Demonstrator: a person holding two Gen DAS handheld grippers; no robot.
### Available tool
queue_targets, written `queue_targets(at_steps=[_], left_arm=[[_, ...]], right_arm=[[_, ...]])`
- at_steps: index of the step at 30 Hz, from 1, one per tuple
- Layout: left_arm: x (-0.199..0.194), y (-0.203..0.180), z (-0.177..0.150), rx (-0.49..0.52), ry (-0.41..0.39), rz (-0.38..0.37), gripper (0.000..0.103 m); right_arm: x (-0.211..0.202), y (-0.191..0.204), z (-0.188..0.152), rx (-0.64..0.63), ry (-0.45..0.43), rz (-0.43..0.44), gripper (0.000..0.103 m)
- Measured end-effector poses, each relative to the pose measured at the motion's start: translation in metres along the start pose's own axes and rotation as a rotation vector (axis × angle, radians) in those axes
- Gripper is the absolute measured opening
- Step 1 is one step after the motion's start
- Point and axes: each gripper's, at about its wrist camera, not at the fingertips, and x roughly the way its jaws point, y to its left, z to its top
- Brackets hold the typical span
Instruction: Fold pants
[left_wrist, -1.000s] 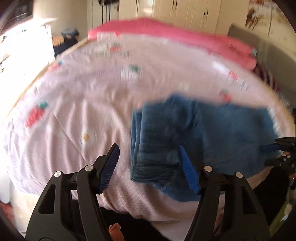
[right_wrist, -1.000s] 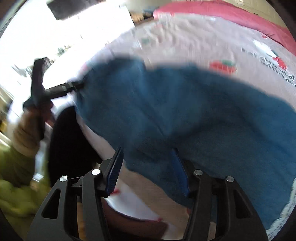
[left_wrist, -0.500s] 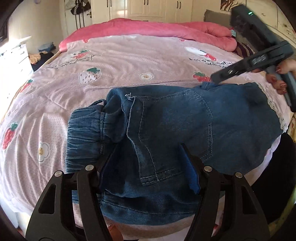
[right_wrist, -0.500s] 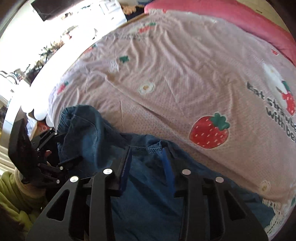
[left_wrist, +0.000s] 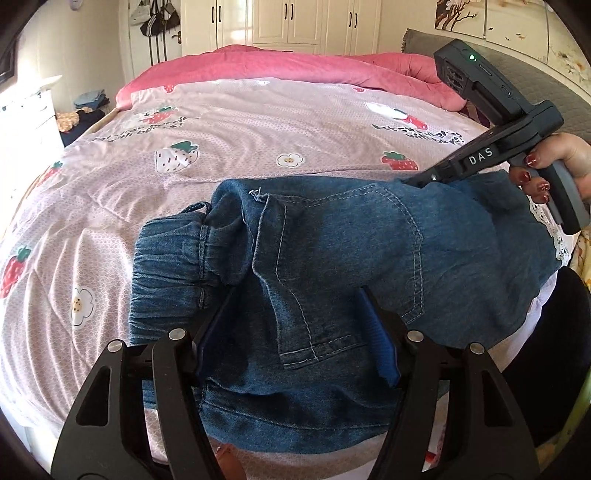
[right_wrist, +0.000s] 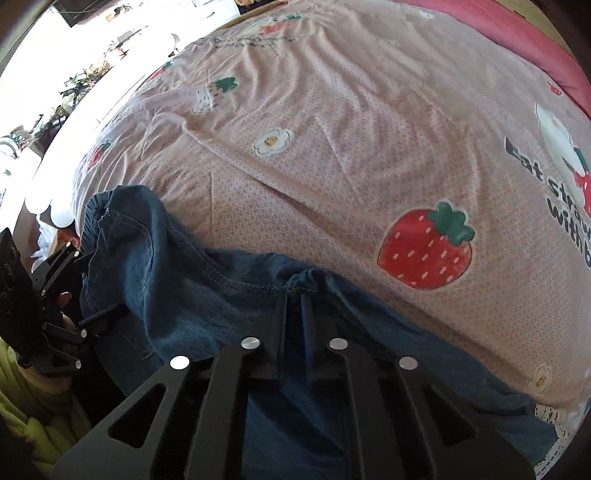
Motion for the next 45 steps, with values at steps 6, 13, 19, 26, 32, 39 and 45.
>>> queue_targets(at_steps=[6, 13, 19, 26, 32, 39, 45], left_arm=[[-0.001, 0.003, 0.001, -0.027, -0.024, 0.01, 0.058], [0.0, -0.002, -0.003, -0.003, -0.028, 0.03, 0.058], [0.002, -0.004, -0.003, 0.016, -0.03, 0.048, 0.058], [-0.019, -0.002, 0.0, -0.024, -0.082, 0.0, 0.059], [-0.04, -0.041, 0.031, 0.034, -0.124, -0.064, 0.069], [0.019, -0.113, 0.068, 0.105, 0.014, -0.193, 0.072], [0.066, -0.122, 0.085, 0.105, 0.104, -0.203, 0.075]], right_arm=[[-0.023, -0.018, 0.027, 0.065, -0.14, -0.013, 0.003], [-0.002, -0.041, 0.036, 0.132, -0.147, 0.003, 0.0], [-0.053, -0.066, 0.01, 0.22, -0.272, 0.027, 0.001], [-0.127, -0.089, -0.073, 0.298, -0.423, -0.031, 0.039], [-0.138, -0.088, -0.142, 0.315, -0.441, -0.145, 0.04], [-0.139, -0.079, -0.165, 0.316, -0.46, -0.283, 0.044], [-0.156, -0.13, -0.181, 0.448, -0.473, -0.364, 0.057]])
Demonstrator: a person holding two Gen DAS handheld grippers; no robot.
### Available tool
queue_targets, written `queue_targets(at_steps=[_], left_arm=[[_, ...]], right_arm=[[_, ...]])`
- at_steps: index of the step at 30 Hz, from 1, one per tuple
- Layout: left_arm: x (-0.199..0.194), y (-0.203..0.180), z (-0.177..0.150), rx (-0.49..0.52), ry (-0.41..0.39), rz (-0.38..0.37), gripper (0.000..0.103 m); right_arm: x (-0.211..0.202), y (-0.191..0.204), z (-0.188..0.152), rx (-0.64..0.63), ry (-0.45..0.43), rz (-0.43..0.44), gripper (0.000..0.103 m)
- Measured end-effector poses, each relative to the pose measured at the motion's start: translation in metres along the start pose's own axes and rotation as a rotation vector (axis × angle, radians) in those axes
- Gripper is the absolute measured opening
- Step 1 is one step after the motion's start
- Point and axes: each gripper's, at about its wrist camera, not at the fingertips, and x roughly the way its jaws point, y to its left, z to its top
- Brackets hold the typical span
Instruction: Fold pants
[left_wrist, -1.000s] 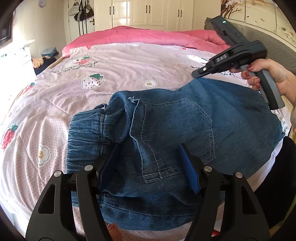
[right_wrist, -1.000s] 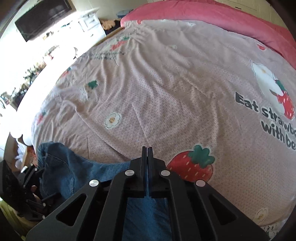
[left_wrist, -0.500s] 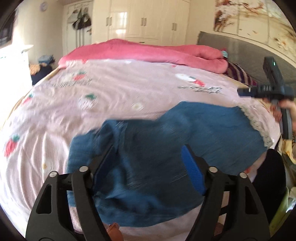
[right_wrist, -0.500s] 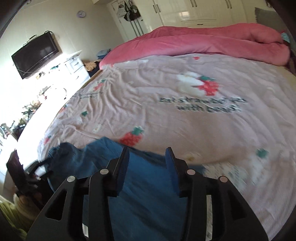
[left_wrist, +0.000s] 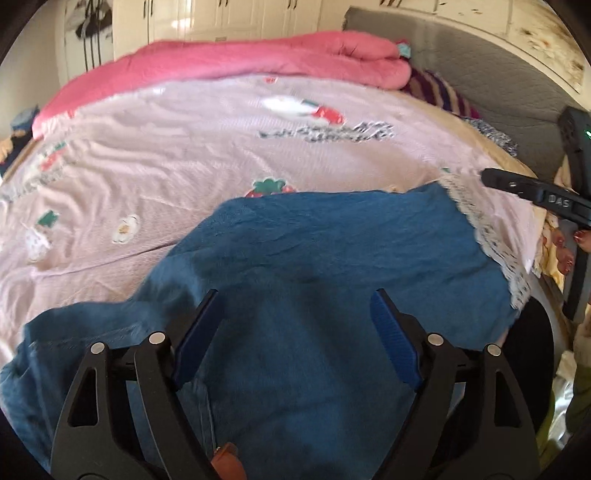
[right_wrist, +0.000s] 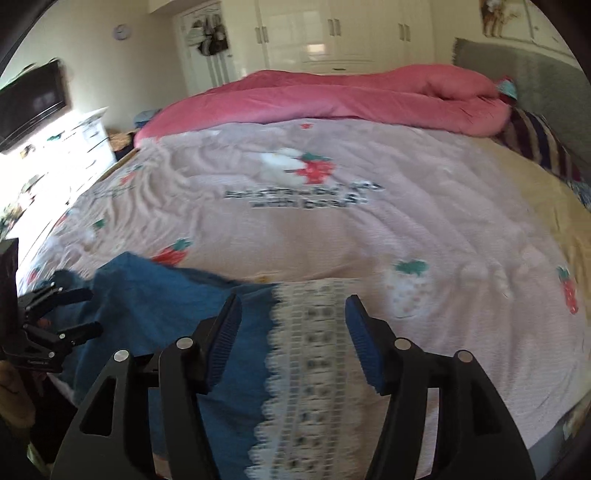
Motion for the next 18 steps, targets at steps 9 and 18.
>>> queue_targets(at_steps=[9, 18], left_arm=[[0.04, 0.019, 0.036, -0.094, 0.04, -0.002, 0.075], [0.064, 0.029, 0.04, -0.123, 0.066, 0.034, 0.075]], right_arm=[[0.065, -0.039, 0.013, 0.248, 0.151, 0.14, 0.036], [0.073, -0.045, 0.006, 0.227, 0.106, 0.098, 0.016]])
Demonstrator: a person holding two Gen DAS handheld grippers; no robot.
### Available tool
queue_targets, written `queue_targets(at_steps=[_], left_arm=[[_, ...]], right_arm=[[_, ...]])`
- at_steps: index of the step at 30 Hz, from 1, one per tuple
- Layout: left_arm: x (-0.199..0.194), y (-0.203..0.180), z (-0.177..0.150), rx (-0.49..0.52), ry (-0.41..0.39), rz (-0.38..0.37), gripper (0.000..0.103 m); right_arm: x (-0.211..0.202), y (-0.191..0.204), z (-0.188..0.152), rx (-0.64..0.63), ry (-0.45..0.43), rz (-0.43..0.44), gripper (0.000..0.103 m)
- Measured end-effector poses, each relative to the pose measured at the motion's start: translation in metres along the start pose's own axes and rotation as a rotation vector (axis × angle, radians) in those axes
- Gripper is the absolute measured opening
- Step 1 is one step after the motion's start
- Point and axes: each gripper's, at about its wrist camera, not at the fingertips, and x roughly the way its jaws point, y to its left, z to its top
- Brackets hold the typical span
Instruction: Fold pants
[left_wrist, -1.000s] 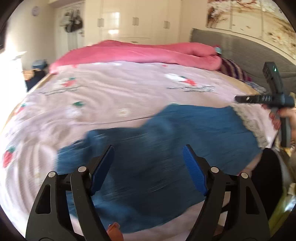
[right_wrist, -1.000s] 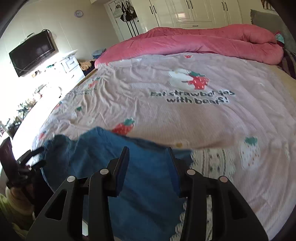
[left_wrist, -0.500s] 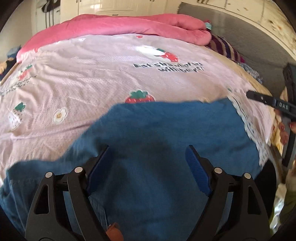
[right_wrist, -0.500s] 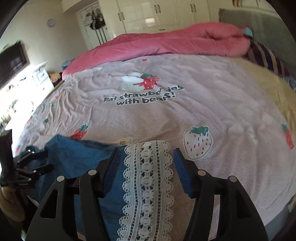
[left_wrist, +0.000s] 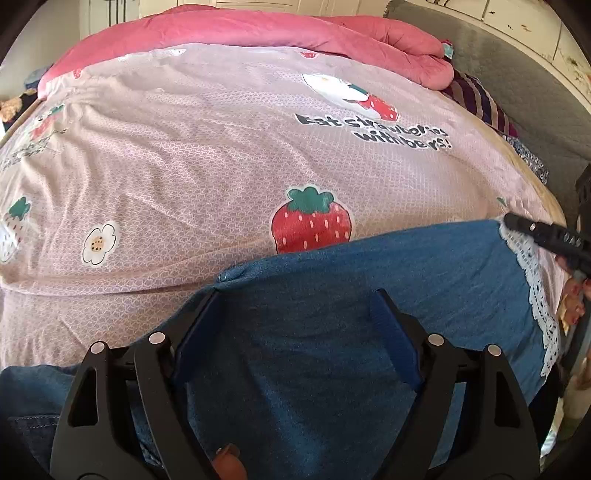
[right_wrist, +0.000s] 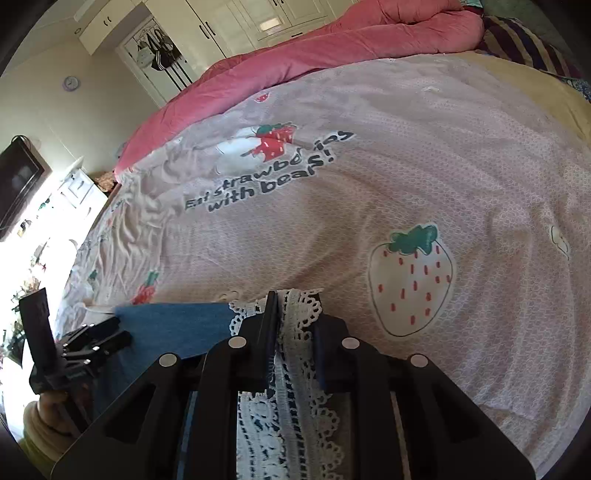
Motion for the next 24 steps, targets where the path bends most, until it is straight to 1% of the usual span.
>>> queue_targets(at_steps=[1, 4, 7, 8, 12, 13, 14, 16, 18, 20, 23, 24], left_arm=[[0.001, -0.001, 0.0, 0.006, -0.001, 0.003, 0.075], [0.0, -0.001, -0.003, 0.023, -0.007, 0.007, 0.075], [-0.001, -0.001, -0.004, 0.022, -0.011, 0.008, 0.075], [-0.002, -0.002, -0.004, 0.026, -0.012, 0.008, 0.075], [-0.012, -0.002, -0.007, 0.027, -0.023, -0.013, 0.075], [-0.016, -0.002, -0.008, 0.021, -0.028, -0.019, 0.075], [-0.02, -0.002, -0.01, 0.017, -0.033, -0.023, 0.075], [-0.031, -0.003, -0.014, 0.011, -0.048, -0.024, 0.075], [-0.043, -0.005, -0.021, 0.007, -0.071, -0.027, 0.076], [-0.056, -0.008, -0.029, 0.005, -0.094, -0.027, 0.079], [-0.073, -0.011, -0.045, 0.019, -0.12, -0.009, 0.08], [-0.079, -0.011, -0.051, 0.024, -0.127, 0.011, 0.081]], right_arm=[[0.006, 0.001, -0.003, -0.015, 0.015, -0.019, 0.016], [0.006, 0.004, -0.007, -0.047, 0.002, -0.044, 0.017], [0.001, 0.006, -0.007, -0.066, -0.013, -0.059, 0.027], [-0.004, 0.007, -0.007, -0.072, -0.023, -0.063, 0.032], [-0.038, 0.017, -0.015, -0.121, -0.109, -0.071, 0.044], [-0.046, 0.02, -0.019, -0.137, -0.126, -0.069, 0.049], [-0.053, 0.025, -0.022, -0.156, -0.138, -0.065, 0.051], [-0.067, 0.039, -0.035, -0.211, -0.155, -0.055, 0.051], [-0.075, 0.052, -0.049, -0.26, -0.152, -0.026, 0.053], [-0.077, 0.068, -0.065, -0.32, -0.13, 0.002, 0.057], [-0.075, 0.088, -0.084, -0.387, -0.095, 0.024, 0.058], [-0.074, 0.095, -0.09, -0.409, -0.082, 0.037, 0.058]])
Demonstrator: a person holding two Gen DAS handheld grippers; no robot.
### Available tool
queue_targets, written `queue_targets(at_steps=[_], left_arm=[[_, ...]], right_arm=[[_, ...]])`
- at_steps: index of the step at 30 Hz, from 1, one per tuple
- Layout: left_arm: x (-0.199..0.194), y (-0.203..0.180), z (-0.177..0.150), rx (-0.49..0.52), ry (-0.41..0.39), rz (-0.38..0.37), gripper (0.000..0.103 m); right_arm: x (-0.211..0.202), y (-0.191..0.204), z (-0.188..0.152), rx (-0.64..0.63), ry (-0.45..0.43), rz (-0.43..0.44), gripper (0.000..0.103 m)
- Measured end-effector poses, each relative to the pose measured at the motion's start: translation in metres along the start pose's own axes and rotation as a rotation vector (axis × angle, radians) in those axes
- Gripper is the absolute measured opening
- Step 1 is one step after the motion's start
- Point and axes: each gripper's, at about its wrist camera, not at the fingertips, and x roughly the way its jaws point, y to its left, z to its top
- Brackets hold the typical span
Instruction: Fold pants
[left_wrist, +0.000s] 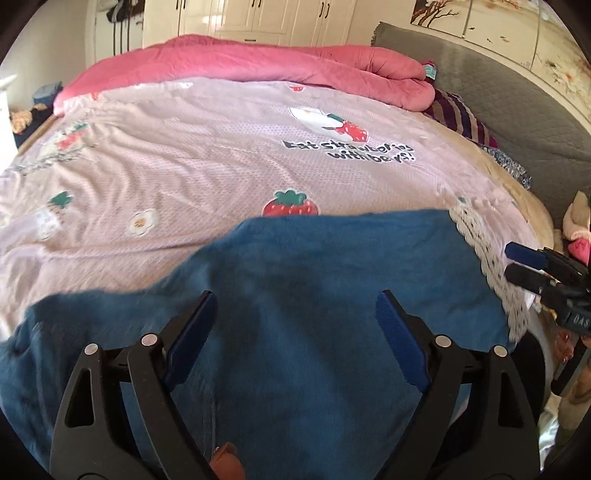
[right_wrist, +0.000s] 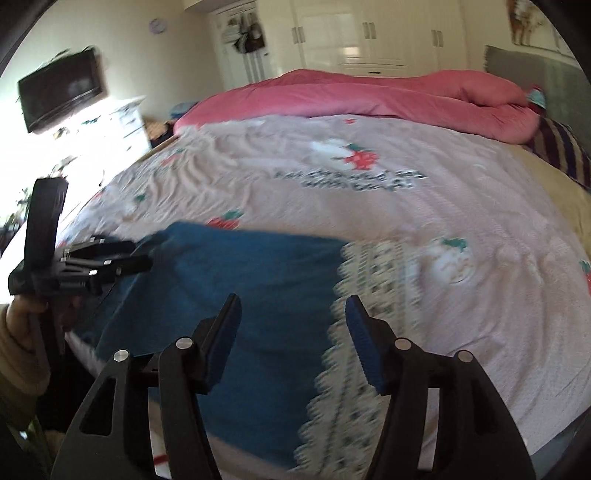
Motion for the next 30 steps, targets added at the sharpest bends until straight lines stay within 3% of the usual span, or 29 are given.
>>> queue_targets(at_steps=[5, 9, 17, 23, 27, 30], left_arm=[[-0.027, 0.008, -0.025, -0.025, -0.025, 0.042, 0.082], [-0.053, 0.026, -0.04, -0.035, -0.065, 0.148, 0.087], [-0.066, 0.076, -0.067, -0.075, -0.021, 0.328, 0.091], [-0.069, 0.105, -0.079, -0.071, -0.003, 0.342, 0.091], [-0.066, 0.112, -0.082, -0.055, 0.001, 0.325, 0.091], [-0.061, 0.112, -0.084, -0.04, -0.001, 0.33, 0.091]], right_arm=[[0.01, 0.026, -0.012, -0.042, 0.048, 0.012, 0.058], [0.012, 0.033, -0.017, -0.051, 0.068, 0.017, 0.058], [0.015, 0.047, -0.021, -0.107, 0.096, 0.008, 0.063], [0.02, 0.046, -0.034, -0.146, 0.164, -0.024, 0.063], [0.03, 0.028, -0.047, -0.141, 0.243, -0.113, 0.063], [0.03, 0.021, -0.052, -0.117, 0.238, -0.089, 0.063]])
